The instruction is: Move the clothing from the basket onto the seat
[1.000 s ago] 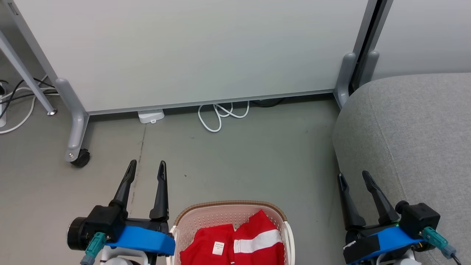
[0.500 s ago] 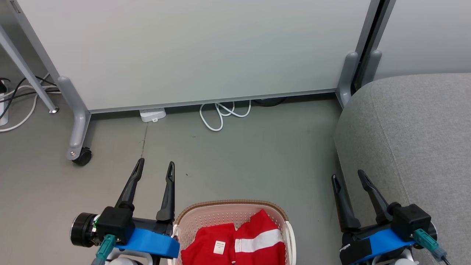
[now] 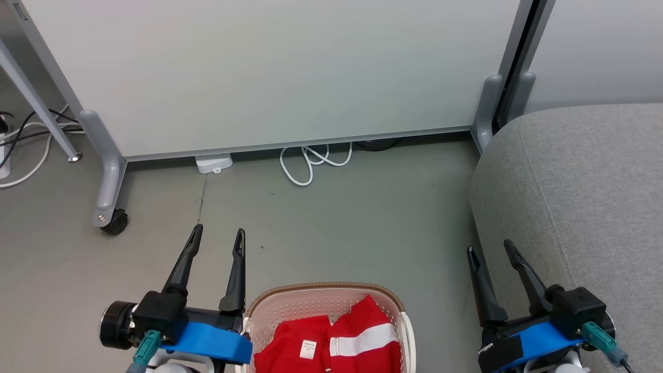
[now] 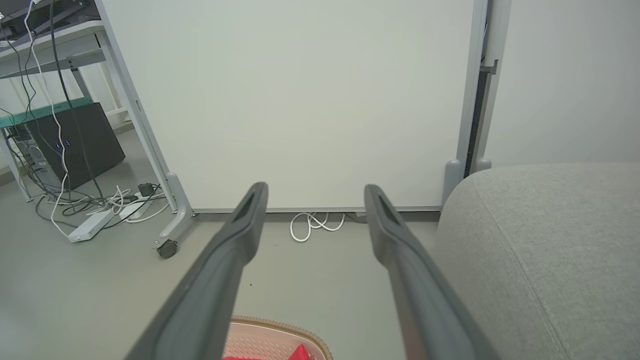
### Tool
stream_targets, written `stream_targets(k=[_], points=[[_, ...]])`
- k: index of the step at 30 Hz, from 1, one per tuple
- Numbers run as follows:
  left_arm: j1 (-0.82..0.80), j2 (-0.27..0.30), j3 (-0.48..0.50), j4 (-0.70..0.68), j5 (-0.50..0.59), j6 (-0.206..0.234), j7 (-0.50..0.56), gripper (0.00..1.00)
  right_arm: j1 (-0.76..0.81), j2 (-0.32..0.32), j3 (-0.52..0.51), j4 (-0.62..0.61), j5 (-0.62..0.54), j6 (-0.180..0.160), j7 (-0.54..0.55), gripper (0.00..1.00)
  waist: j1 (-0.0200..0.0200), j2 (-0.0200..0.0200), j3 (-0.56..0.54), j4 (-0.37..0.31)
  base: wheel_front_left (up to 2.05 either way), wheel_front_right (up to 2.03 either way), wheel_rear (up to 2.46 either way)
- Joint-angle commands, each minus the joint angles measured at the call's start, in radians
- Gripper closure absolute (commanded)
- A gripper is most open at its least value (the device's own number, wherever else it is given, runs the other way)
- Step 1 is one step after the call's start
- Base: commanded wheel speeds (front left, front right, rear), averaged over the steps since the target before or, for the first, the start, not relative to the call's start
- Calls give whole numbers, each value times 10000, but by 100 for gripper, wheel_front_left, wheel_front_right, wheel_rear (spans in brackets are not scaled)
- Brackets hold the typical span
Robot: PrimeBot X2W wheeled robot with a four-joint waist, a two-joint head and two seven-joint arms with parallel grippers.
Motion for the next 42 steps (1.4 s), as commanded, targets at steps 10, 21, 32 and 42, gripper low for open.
stream_targets(k=[10,21,32,42], points=[[-94,-9,60,59,-96,-79,-37,0,-41,-52,-4,22,-11,25,-38,0,0,0,6,-1,0,0,0],[-271,-9,-18,191,-177,-92,-36,0,-176,-52,38,-27,15,25,-38,0,0,0,229,-147,0,0,0],[-1588,382,-1187,1288,-631,-68,-36,0,-767,-46,-59,-326,-61,24,-37,0,0,0,1462,-693,0,0,0],[-3285,1120,-2956,2948,-1227,-69,-36,0,-1645,-43,-137,-599,-82,24,-35,0,0,0,3014,-1419,0,0,0]])
